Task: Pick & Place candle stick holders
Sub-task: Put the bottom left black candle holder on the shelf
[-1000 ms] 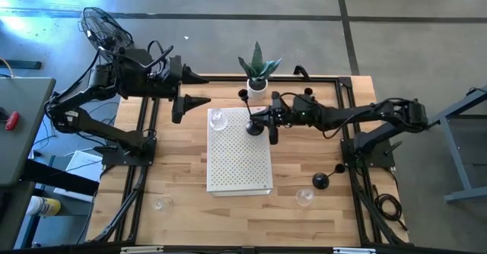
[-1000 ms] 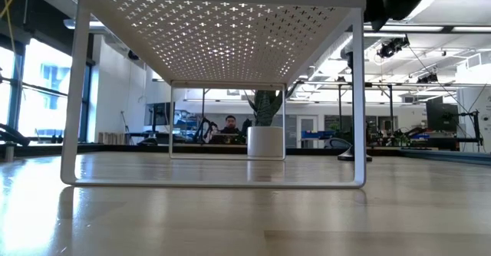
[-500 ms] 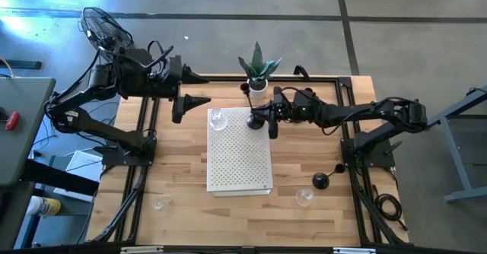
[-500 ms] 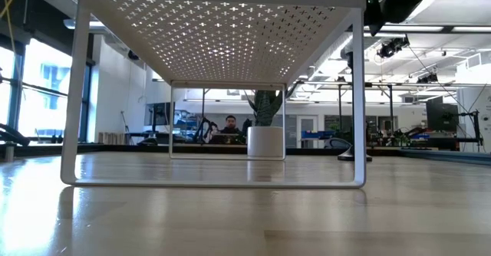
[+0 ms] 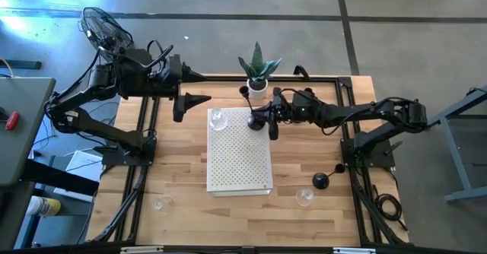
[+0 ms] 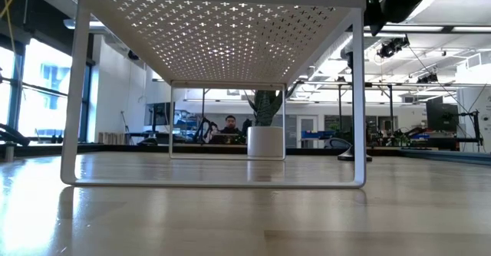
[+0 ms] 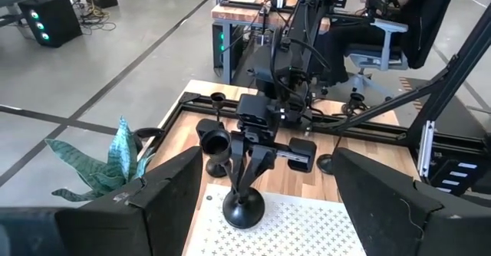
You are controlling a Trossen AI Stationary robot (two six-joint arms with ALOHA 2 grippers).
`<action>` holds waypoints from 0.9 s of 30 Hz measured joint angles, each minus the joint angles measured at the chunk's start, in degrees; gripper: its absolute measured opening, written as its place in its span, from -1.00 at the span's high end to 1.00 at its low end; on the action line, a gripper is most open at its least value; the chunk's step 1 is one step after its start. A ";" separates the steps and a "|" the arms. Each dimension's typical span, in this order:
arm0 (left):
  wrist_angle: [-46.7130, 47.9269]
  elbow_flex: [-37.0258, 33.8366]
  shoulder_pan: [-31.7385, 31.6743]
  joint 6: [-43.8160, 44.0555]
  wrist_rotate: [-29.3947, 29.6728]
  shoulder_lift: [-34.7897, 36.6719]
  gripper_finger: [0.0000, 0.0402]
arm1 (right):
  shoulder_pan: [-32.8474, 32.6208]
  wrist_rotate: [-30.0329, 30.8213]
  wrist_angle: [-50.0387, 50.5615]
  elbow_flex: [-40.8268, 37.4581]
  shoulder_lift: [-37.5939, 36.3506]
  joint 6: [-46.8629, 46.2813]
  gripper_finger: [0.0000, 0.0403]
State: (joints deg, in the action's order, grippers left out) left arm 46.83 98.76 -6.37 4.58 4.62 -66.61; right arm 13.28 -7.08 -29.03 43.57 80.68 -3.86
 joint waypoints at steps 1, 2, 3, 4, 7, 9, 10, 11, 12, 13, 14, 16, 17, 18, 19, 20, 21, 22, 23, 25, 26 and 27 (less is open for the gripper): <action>0.00 0.00 0.00 0.00 0.00 0.00 -0.43 | -0.01 -0.39 0.06 0.00 0.00 0.33 0.94; 0.00 0.00 0.00 0.02 0.00 0.00 -0.43 | -0.02 -0.89 0.07 0.00 0.00 0.49 0.94; 0.00 0.00 0.00 0.02 0.00 0.00 -0.43 | -0.02 -1.31 0.09 0.00 0.00 0.79 0.94; 0.00 0.00 0.00 0.02 0.00 0.00 -0.43 | -0.02 -1.66 0.09 0.00 0.00 0.90 0.94; 0.00 0.00 0.00 0.02 -0.02 0.00 -0.43 | -0.02 -2.26 0.19 0.00 0.00 0.94 0.94; 0.02 0.00 0.00 0.18 -0.02 -0.02 -0.43 | -0.02 -2.32 0.24 0.00 0.00 0.94 0.94; 0.02 0.00 0.00 0.20 -0.02 -0.02 -0.43 | -0.02 -2.33 0.29 0.00 0.00 0.94 0.94; 0.02 0.00 0.00 0.20 -0.02 -0.02 -0.43 | -0.02 -2.33 0.37 0.00 0.00 0.94 0.94; 0.04 0.00 0.00 0.20 -0.03 -0.02 -0.43 | -0.02 -2.33 0.44 0.00 0.00 0.94 0.94; 0.07 0.00 0.00 0.20 -0.03 -0.02 -0.43 | -0.02 -2.33 0.44 0.00 0.00 0.94 0.94; 0.14 0.00 0.00 0.20 -0.04 -0.02 -0.43 | -0.02 -2.33 0.44 0.00 0.00 0.94 0.94; 0.32 0.00 0.00 0.20 -0.04 -0.02 -0.43 | -0.02 -2.33 0.46 0.00 -0.02 0.94 0.94; 0.37 0.00 0.00 0.20 -0.04 -0.02 -0.43 | -0.02 -2.33 0.46 0.00 -0.02 0.94 0.94; 0.46 0.00 0.00 0.20 -0.04 -0.02 -0.43 | -0.02 -2.41 0.48 0.00 -0.02 0.94 0.94; 0.46 0.00 0.00 0.20 -0.04 -0.02 -0.43 | -0.02 -2.70 0.48 0.00 -0.02 1.09 0.94; 0.44 0.00 0.00 0.20 -0.06 -0.02 -0.43 | -0.02 -3.10 0.49 0.00 -0.02 1.37 0.94; 0.46 0.00 0.00 0.20 -0.07 -0.02 -0.43 | -0.02 -3.28 0.50 0.00 -0.02 1.38 0.94; 0.46 0.00 0.00 0.20 -0.07 -0.02 -0.43 | -0.02 -3.37 0.50 0.00 -0.02 1.36 0.94; 0.48 0.00 0.00 0.21 -0.07 -0.02 -0.43 | -0.02 -3.35 0.52 0.00 -0.02 1.34 0.94; 0.62 0.00 0.00 0.22 -0.07 -0.02 -0.43 | -0.02 -2.97 0.52 0.00 -0.02 1.30 0.94; 0.78 0.00 0.00 0.22 -0.09 -0.02 -0.43 | -0.02 -2.85 0.52 0.00 -0.02 1.02 0.94; 0.91 0.00 0.00 0.22 -0.09 -0.02 -0.43 | -0.02 -2.81 0.52 0.00 -0.02 0.84 0.93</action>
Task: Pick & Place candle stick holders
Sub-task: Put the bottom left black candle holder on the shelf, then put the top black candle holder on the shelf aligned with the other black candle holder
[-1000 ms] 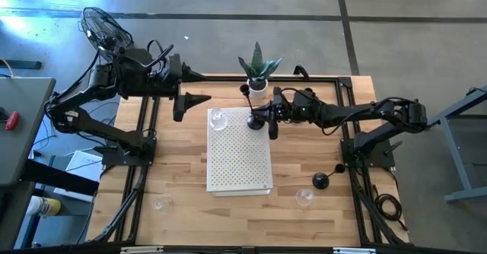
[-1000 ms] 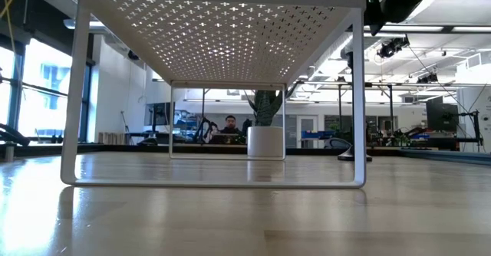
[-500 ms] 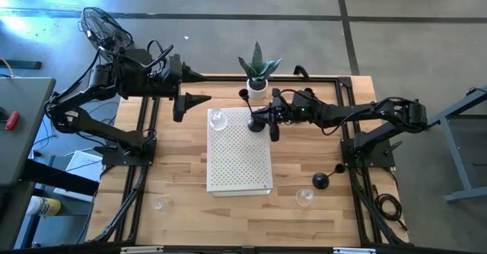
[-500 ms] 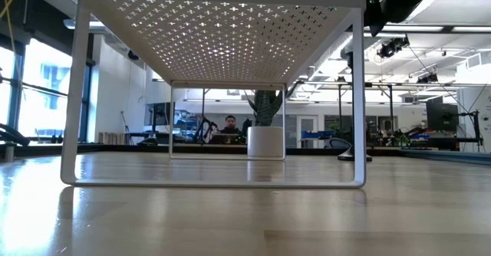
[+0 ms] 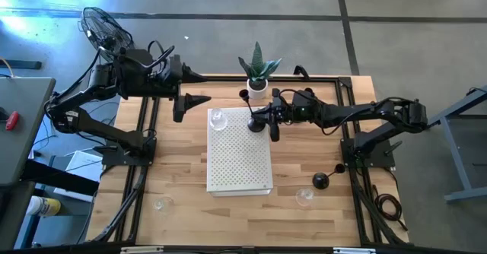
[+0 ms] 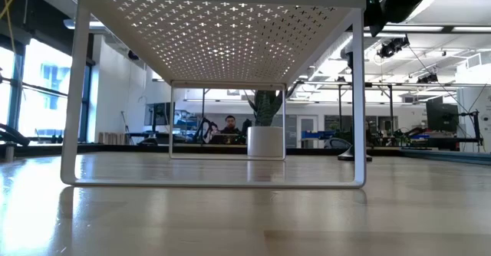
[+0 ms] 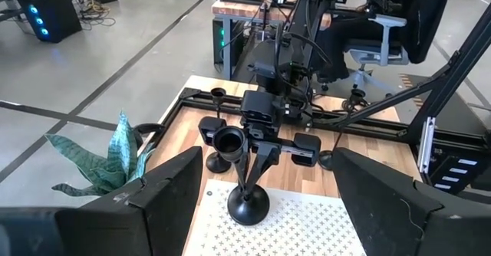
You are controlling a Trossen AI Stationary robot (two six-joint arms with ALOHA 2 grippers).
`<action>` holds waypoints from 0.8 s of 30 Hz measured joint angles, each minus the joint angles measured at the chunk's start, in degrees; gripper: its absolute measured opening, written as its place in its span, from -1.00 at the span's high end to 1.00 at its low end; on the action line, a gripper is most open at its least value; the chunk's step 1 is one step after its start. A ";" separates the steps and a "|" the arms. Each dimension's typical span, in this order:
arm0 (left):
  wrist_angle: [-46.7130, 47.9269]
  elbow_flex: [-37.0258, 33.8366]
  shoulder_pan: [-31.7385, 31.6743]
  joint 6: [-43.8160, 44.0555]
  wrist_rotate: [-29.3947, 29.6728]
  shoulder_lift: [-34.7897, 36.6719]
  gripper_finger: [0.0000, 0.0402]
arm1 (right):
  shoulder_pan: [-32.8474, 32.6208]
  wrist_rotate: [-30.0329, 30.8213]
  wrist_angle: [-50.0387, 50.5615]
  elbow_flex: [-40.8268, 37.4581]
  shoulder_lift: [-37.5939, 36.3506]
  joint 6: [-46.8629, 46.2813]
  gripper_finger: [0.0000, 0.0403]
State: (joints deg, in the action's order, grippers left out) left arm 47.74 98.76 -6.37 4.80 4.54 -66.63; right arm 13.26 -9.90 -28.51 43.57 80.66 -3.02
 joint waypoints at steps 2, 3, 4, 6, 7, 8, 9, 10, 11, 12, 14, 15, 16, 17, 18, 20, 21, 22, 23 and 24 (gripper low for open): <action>0.04 0.00 0.00 0.00 0.00 0.00 -0.43 | 0.00 0.04 0.00 0.00 0.00 -0.57 0.89; 0.07 0.00 0.00 0.00 -0.04 0.00 -0.43 | 0.00 0.04 0.01 0.00 0.00 -0.87 0.86; 0.10 0.00 0.00 0.00 -0.12 0.00 -0.43 | 0.00 0.03 0.03 0.00 0.00 -0.96 0.83; 0.10 0.00 0.00 0.00 -0.15 0.00 -0.43 | 0.00 0.05 0.07 0.00 0.00 -0.99 0.73; 0.13 0.00 0.00 0.00 -0.15 0.00 -0.43 | 0.00 0.05 0.09 0.00 0.00 -0.99 0.68; 0.17 0.00 0.00 0.00 -0.15 0.00 -0.43 | -0.02 0.07 0.11 0.00 0.00 -0.99 0.63; 0.23 0.00 0.00 0.00 -0.15 0.00 -0.43 | -0.02 0.24 0.10 0.00 0.00 -1.01 0.58; 0.25 0.00 0.00 0.00 -0.15 0.00 -0.43 | -0.02 0.45 0.09 0.00 0.00 -1.01 0.53; 0.31 0.00 0.00 0.00 -0.15 0.00 -0.43 | -0.02 0.55 0.09 0.00 0.00 -1.01 0.48; 0.47 0.00 0.00 0.00 -0.15 0.00 -0.43 | -0.02 0.58 0.09 -0.02 0.00 -1.02 0.44; 0.54 0.00 0.00 0.00 -0.40 0.00 -0.43 | -0.02 0.58 0.09 -0.02 0.00 -1.03 0.35; 0.53 0.00 0.00 0.00 -0.80 0.00 -0.43 | -0.02 0.55 0.04 -0.02 0.00 -1.06 0.32; 0.53 0.00 0.00 0.00 -1.11 0.00 -0.43 | -0.02 0.53 -0.02 -0.02 0.00 -1.37 0.29; 0.51 0.00 0.00 0.00 -1.17 0.00 -0.43 | -0.02 0.53 -0.08 -0.02 0.00 -1.93 0.25; 0.51 0.00 0.00 0.00 -1.16 0.00 -0.43 | -0.02 0.53 -0.14 -0.02 0.00 -2.48 0.22; 0.51 0.00 0.00 -0.01 -1.16 0.00 -0.43 | -0.02 0.51 -0.40 -0.02 0.00 -3.18 0.16; 0.51 0.00 0.00 -0.12 -1.16 0.00 -0.43 | -0.02 0.46 -0.49 -0.02 0.00 -3.49 0.14; 0.48 0.00 0.00 -0.28 -1.16 0.00 -0.43 | -0.02 0.37 -0.58 -0.02 -0.02 -3.59 0.11; 0.46 0.00 0.00 -0.46 -1.16 0.00 -0.43 | -0.02 0.36 -0.75 -0.02 -0.02 -3.59 0.08; 0.42 0.00 0.00 -0.46 -1.16 0.00 -0.43 | -0.02 0.36 -0.90 -0.02 -0.02 -3.59 0.05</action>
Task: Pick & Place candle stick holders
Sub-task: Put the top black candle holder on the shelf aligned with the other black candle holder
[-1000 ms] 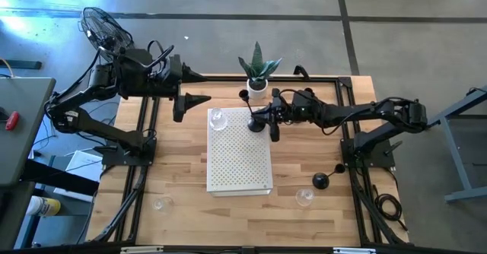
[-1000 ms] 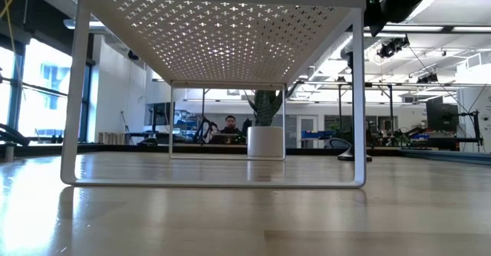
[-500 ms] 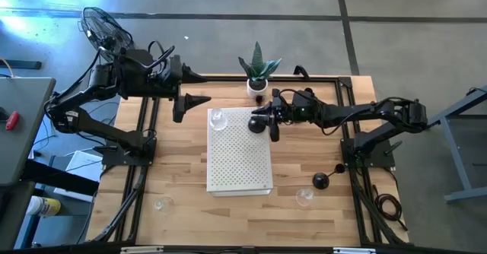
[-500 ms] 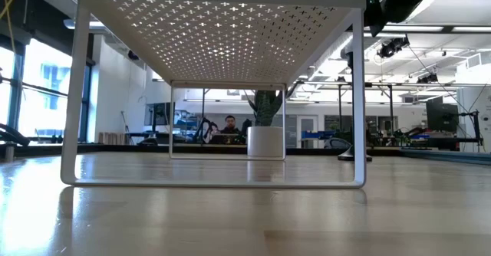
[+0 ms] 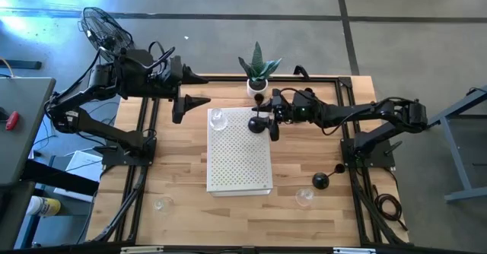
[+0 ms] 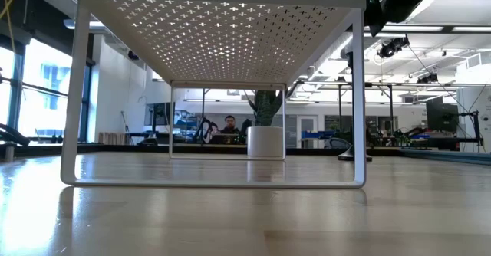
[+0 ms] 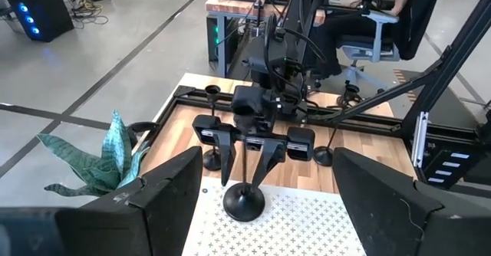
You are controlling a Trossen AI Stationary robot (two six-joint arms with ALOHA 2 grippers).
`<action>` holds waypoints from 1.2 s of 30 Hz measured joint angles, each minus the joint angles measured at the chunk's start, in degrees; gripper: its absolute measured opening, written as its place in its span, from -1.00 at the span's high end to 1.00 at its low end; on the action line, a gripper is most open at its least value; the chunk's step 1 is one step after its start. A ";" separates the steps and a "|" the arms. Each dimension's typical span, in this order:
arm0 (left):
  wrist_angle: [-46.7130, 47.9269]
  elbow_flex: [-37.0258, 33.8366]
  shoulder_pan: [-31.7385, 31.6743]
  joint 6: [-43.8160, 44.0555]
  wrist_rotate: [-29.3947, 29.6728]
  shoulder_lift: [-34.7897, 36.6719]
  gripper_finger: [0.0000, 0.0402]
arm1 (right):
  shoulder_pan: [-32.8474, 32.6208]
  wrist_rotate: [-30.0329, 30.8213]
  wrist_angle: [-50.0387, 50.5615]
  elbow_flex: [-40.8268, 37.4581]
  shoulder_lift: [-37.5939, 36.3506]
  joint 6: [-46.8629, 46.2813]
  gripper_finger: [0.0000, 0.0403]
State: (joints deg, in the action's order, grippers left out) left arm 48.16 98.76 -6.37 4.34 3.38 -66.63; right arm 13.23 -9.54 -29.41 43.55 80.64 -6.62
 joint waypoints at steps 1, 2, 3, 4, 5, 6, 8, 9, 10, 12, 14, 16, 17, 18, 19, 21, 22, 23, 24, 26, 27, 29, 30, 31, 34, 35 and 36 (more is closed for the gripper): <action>0.00 0.00 0.00 -0.01 0.00 0.00 -0.43 | 0.00 0.00 -0.04 0.00 0.00 -0.03 0.03; 0.00 0.00 0.00 -0.02 0.00 0.00 -0.43 | 0.00 -0.02 -0.03 0.00 -0.02 -0.30 0.01; 0.00 0.00 0.00 -0.04 0.02 0.00 -0.43 | 0.00 -0.02 -0.02 0.00 -0.02 -0.53 -0.01; 0.00 0.00 0.01 -0.04 0.00 0.00 -0.43 | 0.02 -0.02 -0.02 0.00 -0.02 -0.91 -0.03; 0.00 0.00 0.00 -0.06 0.00 0.00 -0.43 | 0.02 -0.02 -0.01 0.00 -0.02 -1.05 -0.05; 0.00 0.00 0.00 -0.08 0.02 0.00 -0.43 | 0.02 -0.02 -0.02 0.00 -0.02 -1.07 -0.07; 0.00 0.00 0.00 -0.04 0.02 0.00 -0.43 | 0.02 -0.04 -0.02 0.00 -0.04 -1.06 -0.10; 0.00 0.00 0.00 -0.02 0.02 0.00 -0.43 | 0.02 -0.06 0.01 0.00 -0.07 -1.18 -0.11; 0.00 0.00 0.00 -0.02 0.02 0.00 -0.43 | 0.02 -0.16 0.11 0.00 -0.26 -1.39 -0.11; 0.00 0.00 0.00 -0.02 0.03 0.00 -0.43 | 0.00 -0.36 0.68 -0.02 -0.77 -1.35 -0.11; 0.00 0.00 0.00 -0.02 0.04 0.00 -0.43 | 0.00 -0.39 1.98 -0.02 -2.01 -0.89 -0.11; 0.00 0.00 0.00 -0.01 0.04 0.00 -0.43 | 0.02 -0.35 3.29 -0.04 -3.59 -0.61 -0.12; 0.02 0.00 0.00 0.00 0.04 0.00 -0.43 | 0.02 -0.35 4.37 -0.04 -4.51 -0.54 -0.12; 0.02 0.00 0.00 0.00 0.04 0.00 -0.43 | 0.02 -0.33 5.70 -0.04 -5.52 -0.28 -0.12; 0.02 0.00 0.00 0.00 0.04 0.00 -0.43 | 0.02 -0.11 7.28 -0.04 -6.50 0.01 -0.12; 0.02 0.00 0.00 0.00 0.04 0.00 -0.43 | 0.00 0.20 10.39 -0.04 -8.40 0.11 -0.12; 0.08 0.01 0.00 0.00 0.04 0.00 -0.43 | 0.02 0.19 11.78 -0.04 -9.25 0.05 -0.12; 0.23 0.00 0.00 0.00 0.04 0.00 -0.43 | 0.02 0.13 12.87 -0.04 -10.13 0.05 -0.12; 0.42 0.00 0.00 0.00 0.04 0.00 -0.43 | 0.02 0.03 13.91 -0.04 -11.00 0.05 -0.12; 0.75 0.02 0.00 0.01 0.04 0.00 -0.43 | -0.09 -0.03 15.32 -0.04 -12.82 -0.38 -0.12; 1.27 0.02 0.00 0.02 0.04 0.00 -0.43 | -0.13 -0.07 15.93 -0.04 -13.75 -0.87 -0.12; 1.90 0.02 0.00 0.02 0.04 0.00 -0.43 | -0.13 -0.85 17.13 -0.04 -15.89 -2.16 -0.12; 1.96 0.02 0.00 0.02 0.04 0.00 -0.43 | -0.13 -1.49 17.85 -0.04 -17.05 -3.15 -0.12; 2.22 0.02 0.00 0.02 0.04 0.00 -0.43 | -0.13 -2.29 18.69 -0.04 -18.39 -4.13 -0.12; 3.56 0.02 0.01 0.02 0.04 0.00 -0.43 | -0.15 -4.72 21.74 -0.04 -22.70 -5.73 -0.12; 3.93 0.02 0.00 0.02 0.04 0.00 -0.43 | -0.19 -5.02 22.85 -0.04 -24.21 -6.26 -0.11; 4.43 0.02 0.00 0.02 0.04 0.00 -0.43 | -0.36 -5.05 23.71 -0.04 -25.59 -6.77 -0.11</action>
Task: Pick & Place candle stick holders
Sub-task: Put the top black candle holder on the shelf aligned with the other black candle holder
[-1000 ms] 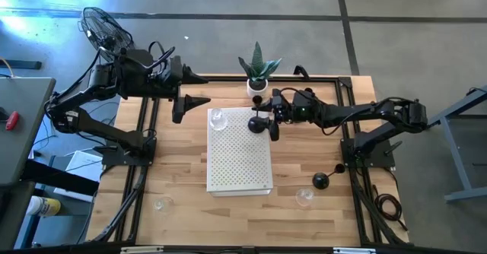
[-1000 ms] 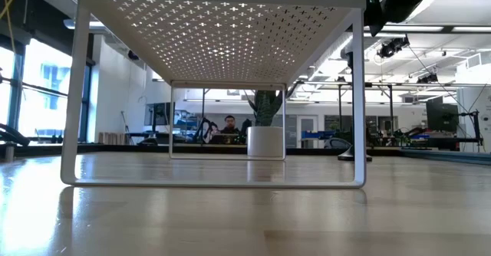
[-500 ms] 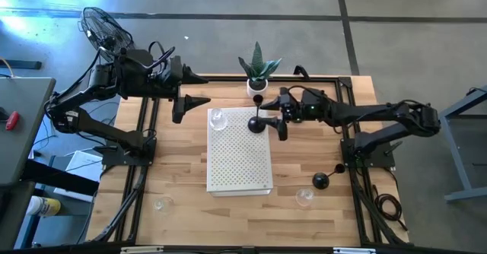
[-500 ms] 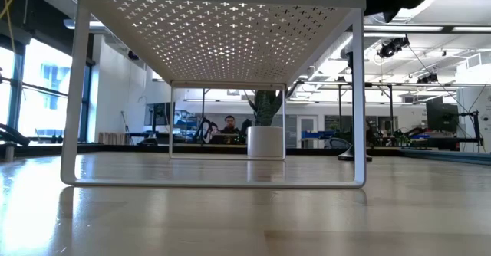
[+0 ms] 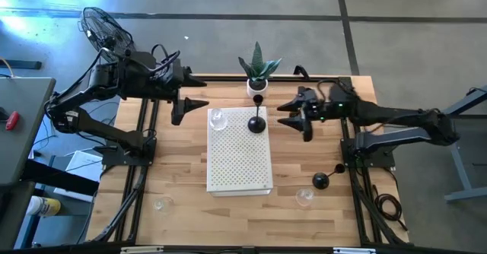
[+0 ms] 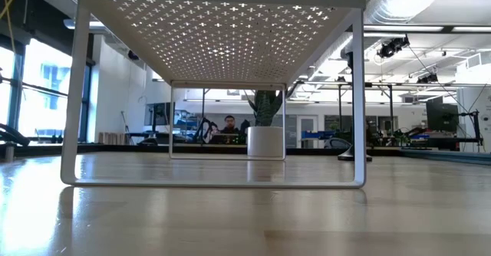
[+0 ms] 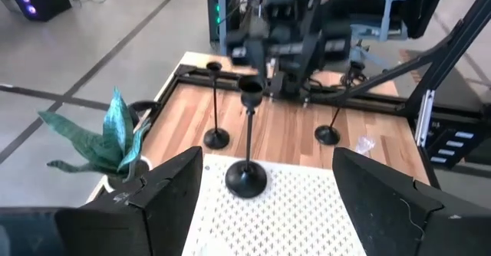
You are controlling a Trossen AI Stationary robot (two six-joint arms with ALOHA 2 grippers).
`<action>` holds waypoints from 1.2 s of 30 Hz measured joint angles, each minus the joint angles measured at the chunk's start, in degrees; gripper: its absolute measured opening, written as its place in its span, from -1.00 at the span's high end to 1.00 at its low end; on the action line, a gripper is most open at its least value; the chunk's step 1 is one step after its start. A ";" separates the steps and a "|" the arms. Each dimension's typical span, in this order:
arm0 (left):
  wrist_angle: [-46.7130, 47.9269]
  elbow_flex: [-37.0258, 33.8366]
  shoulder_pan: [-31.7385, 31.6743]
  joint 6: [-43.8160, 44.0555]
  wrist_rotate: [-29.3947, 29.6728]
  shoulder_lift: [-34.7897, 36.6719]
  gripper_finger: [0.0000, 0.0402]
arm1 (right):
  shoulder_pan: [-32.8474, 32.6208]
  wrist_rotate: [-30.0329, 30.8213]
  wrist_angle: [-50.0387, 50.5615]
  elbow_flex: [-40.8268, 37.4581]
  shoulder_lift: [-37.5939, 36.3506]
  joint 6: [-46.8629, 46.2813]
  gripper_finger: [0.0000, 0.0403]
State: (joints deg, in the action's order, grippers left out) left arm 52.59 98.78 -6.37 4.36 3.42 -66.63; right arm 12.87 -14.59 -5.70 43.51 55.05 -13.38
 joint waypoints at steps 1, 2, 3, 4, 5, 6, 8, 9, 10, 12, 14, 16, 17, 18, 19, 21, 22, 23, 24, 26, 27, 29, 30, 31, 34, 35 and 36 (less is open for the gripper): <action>0.71 0.00 0.00 0.00 0.00 0.00 -0.43 | -0.24 0.04 0.89 0.00 -1.58 -0.39 -0.12; 1.32 0.00 0.00 0.00 0.00 0.00 -0.43 | -0.54 0.04 1.88 0.00 -3.06 -0.63 -0.12; 2.00 0.00 0.00 0.00 0.00 0.00 -0.43 | -0.93 0.07 2.82 0.00 -4.57 -0.70 -0.11; 2.66 0.00 0.00 0.00 0.00 0.00 -0.43 | -1.45 0.06 4.13 0.00 -6.22 -0.81 -0.11; 3.25 0.00 0.01 0.00 0.00 0.00 -0.43 | -1.97 0.01 6.06 0.00 -7.77 -1.39 -0.11; 3.92 0.00 0.00 0.00 0.00 0.00 -0.43 | -2.46 -0.25 8.66 0.00 -9.46 -2.26 -0.11; 5.02 0.00 0.01 0.00 0.01 0.00 -0.43 | -3.07 -0.59 15.82 0.00 -12.83 -4.75 -0.11; 5.51 0.00 0.00 0.00 0.00 0.00 -0.43 | -3.30 -0.42 20.07 0.00 -14.44 -6.49 -0.11; 5.83 0.00 0.02 0.00 0.00 0.00 -0.43 | -3.52 0.15 24.15 0.00 -15.85 -8.32 -0.11; 6.36 0.00 0.00 0.02 0.00 0.00 -0.43 | -3.93 4.07 32.52 0.00 -18.21 -11.70 -0.11; 6.34 0.00 0.00 0.00 0.00 0.00 -0.43 | -4.45 10.47 39.73 -0.10 -19.45 -13.63 -0.11; 6.34 0.00 0.01 -0.19 0.02 0.00 -0.43 | -4.88 17.65 43.61 -0.68 -19.67 -14.56 -0.11; 6.34 0.00 0.00 -0.66 0.04 0.00 -0.43 | -4.91 21.13 44.41 -1.13 -19.53 -14.63 -0.11; 6.34 0.00 0.00 -1.06 0.10 0.00 -0.43 | -4.95 24.35 44.22 -1.74 -19.33 -14.46 -0.11; 6.34 0.00 0.00 -1.11 0.17 0.00 -0.43 | -4.92 27.24 43.53 -2.39 -19.00 -13.77 -0.11; 6.32 0.00 0.01 -1.16 0.48 0.00 -0.43 | -4.92 32.29 40.86 -4.05 -18.29 -11.89 -0.11; 6.32 0.00 0.02 -1.17 0.58 0.00 -0.43 | -4.92 34.75 39.59 -5.13 -18.02 -11.16 -0.11; 6.30 0.00 0.00 -1.18 0.59 0.00 -0.43 | -4.92 37.37 38.06 -6.39 -17.75 -10.76 -0.11; 6.30 0.00 0.00 -1.18 0.59 0.00 -0.43 | -4.90 39.36 36.43 -7.81 -17.44 -10.71 -0.11; 6.30 0.00 0.00 -1.18 0.59 0.00 -0.43 | -4.90 41.75 33.30 -11.16 -17.05 -11.23 -0.11; 6.30 0.00 0.02 -1.12 0.57 0.00 -0.43 | -4.90 42.74 31.55 -13.10 -17.00 -12.34 -0.11; 6.30 0.00 0.00 -1.11 0.23 0.00 -0.43 | -4.90 43.39 26.68 -16.94 -16.98 -14.57 -0.11; 6.30 0.00 0.02 -1.11 0.00 0.00 -0.43 | -4.90 43.49 23.79 -18.92 -16.99 -14.93 -0.11; 6.30 0.00 0.02 -1.09 -0.12 0.00 -0.43 | -4.90 43.57 20.77 -20.92 -16.96 -14.89 -0.11; 6.30 0.00 0.00 -1.09 -0.12 0.00 -0.43 | -4.90 44.47 9.16 -26.30 -16.79 -13.06 -0.11; 6.30 0.00 0.02 -1.09 -0.05 0.00 -0.43 | -4.90 45.55 5.75 -27.84 -16.85 -12.01 -0.11; 6.30 0.00 0.00 -1.09 0.13 0.00 -0.43 | -4.90 46.66 3.02 -29.23 -16.83 -11.02 -0.11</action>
State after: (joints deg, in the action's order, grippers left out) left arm 58.89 98.78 -6.37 3.27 3.55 -66.63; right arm 7.97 32.07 -2.68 14.27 38.22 -24.41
